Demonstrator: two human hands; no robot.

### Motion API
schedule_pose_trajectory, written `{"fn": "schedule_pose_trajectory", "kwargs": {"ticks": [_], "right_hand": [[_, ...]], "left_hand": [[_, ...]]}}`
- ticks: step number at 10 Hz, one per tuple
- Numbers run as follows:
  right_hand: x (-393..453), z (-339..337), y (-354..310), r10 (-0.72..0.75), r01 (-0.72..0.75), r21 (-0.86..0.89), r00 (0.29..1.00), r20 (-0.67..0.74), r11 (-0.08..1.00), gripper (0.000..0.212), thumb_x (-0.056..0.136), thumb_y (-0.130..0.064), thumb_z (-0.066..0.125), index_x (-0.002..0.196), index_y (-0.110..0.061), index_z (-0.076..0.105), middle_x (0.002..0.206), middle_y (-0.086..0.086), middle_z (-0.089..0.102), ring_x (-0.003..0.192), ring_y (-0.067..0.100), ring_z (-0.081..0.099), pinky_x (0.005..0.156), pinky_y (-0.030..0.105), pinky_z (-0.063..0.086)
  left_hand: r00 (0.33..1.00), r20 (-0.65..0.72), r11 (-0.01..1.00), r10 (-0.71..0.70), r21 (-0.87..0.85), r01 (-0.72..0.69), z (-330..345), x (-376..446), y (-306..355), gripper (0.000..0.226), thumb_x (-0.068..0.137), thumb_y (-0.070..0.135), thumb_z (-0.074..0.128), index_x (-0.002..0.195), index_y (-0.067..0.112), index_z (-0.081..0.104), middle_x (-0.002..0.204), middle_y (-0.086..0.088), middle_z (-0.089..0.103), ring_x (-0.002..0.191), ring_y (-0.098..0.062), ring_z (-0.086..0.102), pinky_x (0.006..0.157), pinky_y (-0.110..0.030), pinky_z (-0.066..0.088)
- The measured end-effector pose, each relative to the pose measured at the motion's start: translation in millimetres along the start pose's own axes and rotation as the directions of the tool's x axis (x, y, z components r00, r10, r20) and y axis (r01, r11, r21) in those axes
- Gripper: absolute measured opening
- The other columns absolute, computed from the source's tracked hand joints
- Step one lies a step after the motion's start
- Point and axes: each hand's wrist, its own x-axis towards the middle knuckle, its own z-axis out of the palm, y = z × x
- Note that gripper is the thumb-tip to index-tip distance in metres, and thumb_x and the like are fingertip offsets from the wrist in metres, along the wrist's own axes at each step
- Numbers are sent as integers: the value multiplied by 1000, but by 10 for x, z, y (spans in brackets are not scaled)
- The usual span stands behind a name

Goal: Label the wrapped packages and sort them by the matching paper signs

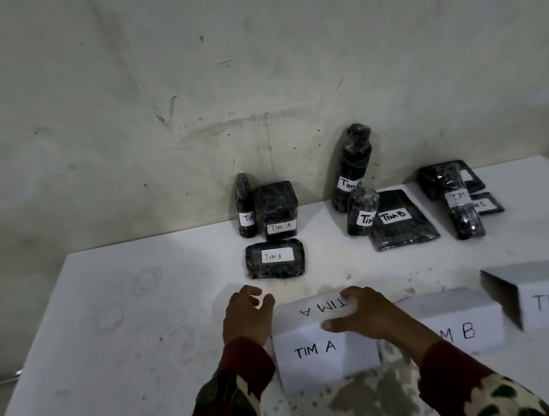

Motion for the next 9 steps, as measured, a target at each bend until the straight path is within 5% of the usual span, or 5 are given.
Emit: {"fn": "schedule_pose_trajectory", "kwargs": {"ticks": [1,3,5,7,9], "right_hand": [[-113,59,-1,-6,7,-69,1000,14,998,95,59,-47,82,137,-15,38,141,4,40,125,19,44,102,27,35],[-276,175,-46,-48,39,-179,998,-41,983,70,71,-35,77,130,-18,46,135,4,42,119,17,47,50,4,26],[-357,181,-12,-122,108,-169,990,-71,980,60,72,-29,77,125,-12,54,134,7,49,120,17,49,61,13,22],[-472,80,52,-172,162,-140,983,-68,977,78,72,-29,78,138,-18,39,140,12,44,129,24,41,107,35,34],[-562,-234,207,-209,183,-157,963,-171,970,58,83,-30,66,134,-16,42,132,14,46,123,25,45,97,28,36]], "left_hand": [[999,30,999,15,40,-16,-12,-93,-6,22,85,30,57,104,17,58,104,-2,59,88,-15,51,78,-25,37],[998,38,998,47,36,-48,-116,-216,2,19,85,29,58,101,18,59,104,-3,59,91,-17,53,84,-28,41],[997,33,996,75,46,-76,-180,-334,10,19,84,27,59,99,16,59,103,-5,60,93,-19,54,82,-28,40],[994,19,994,104,36,-104,-194,-476,139,19,83,26,60,98,15,60,104,-7,60,97,-22,55,84,-28,39],[989,-40,990,143,1,-143,-191,-581,371,14,83,26,60,94,18,58,101,-4,60,93,-21,55,83,-29,42]]}}
